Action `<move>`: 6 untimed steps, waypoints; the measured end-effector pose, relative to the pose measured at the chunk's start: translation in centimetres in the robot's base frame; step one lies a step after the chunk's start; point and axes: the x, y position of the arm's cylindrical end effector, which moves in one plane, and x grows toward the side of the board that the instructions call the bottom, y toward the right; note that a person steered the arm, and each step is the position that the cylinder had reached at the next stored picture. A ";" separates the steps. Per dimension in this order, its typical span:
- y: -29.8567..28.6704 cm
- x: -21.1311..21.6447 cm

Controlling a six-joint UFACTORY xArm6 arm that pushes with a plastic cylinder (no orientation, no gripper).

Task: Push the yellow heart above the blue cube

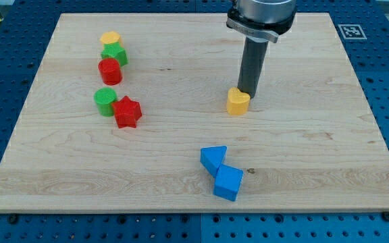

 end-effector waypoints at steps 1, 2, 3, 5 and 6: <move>-0.8 0.0; -2.8 0.0; -3.9 0.7; -3.9 5.1; -3.4 7.7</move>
